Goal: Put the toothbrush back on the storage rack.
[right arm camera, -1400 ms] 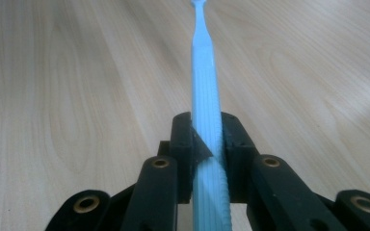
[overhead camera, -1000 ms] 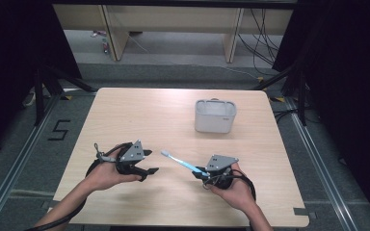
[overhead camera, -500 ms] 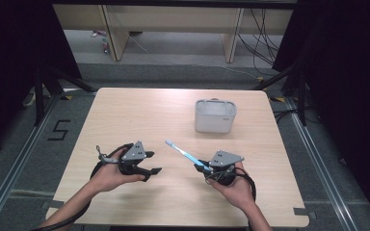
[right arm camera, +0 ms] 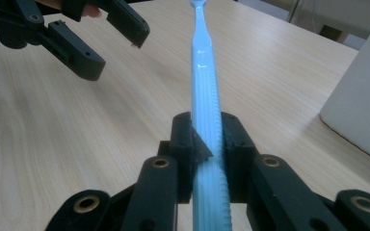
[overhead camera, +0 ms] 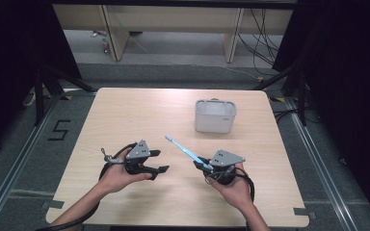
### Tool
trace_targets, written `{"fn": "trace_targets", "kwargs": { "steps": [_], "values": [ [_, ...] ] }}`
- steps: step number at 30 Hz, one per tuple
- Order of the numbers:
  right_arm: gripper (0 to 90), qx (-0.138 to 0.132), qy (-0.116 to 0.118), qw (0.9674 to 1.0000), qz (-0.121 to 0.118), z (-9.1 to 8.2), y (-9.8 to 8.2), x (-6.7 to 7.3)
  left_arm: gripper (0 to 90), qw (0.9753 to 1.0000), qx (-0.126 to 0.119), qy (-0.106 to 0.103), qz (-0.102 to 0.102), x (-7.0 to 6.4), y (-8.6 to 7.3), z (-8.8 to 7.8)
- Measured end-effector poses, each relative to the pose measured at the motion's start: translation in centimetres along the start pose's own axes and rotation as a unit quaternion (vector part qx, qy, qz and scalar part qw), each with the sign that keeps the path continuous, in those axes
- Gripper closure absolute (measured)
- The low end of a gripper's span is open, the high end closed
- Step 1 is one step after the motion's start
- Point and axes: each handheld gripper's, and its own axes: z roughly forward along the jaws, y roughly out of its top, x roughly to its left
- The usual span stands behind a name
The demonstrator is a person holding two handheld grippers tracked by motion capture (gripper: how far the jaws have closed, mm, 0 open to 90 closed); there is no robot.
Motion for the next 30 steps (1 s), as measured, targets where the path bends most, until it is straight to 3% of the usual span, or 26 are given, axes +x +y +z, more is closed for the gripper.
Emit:
{"fn": "trace_targets", "kwargs": {
  "steps": [11, 18, 22, 23, 26, 30],
  "values": [
    [78.6, -0.011, 0.000, 0.9999, 0.001, 0.2, 0.1, 0.2, 31.6, 0.9992, -0.024, 0.002, -0.033, -0.3, 0.8, 0.7],
    [78.6, -0.016, -0.006, 0.9998, -0.011, 0.1, 0.1, 0.2, 31.3, 0.9987, -0.032, -0.001, -0.041, -0.3, 1.1, 1.0],
    [78.6, -0.016, -0.002, 0.9999, -0.005, 0.1, 0.2, 0.3, 30.8, 0.9981, -0.040, -0.003, -0.047, -0.3, 1.3, 1.1],
    [78.6, -0.022, -0.011, 0.9996, -0.012, 0.1, 0.2, 0.2, 30.6, 0.9979, -0.040, -0.002, -0.051, -0.4, 1.4, 1.1],
    [78.6, -0.026, -0.012, 0.9996, 0.000, 0.1, 0.3, 0.4, 30.1, 0.9973, -0.044, -0.009, -0.059, -0.4, 1.6, 1.2],
    [78.6, -0.029, -0.014, 0.9994, -0.015, 0.1, 0.5, 0.3, 29.8, 0.9971, -0.050, -0.012, -0.056, -0.6, 1.9, 1.4]
  ]
}}
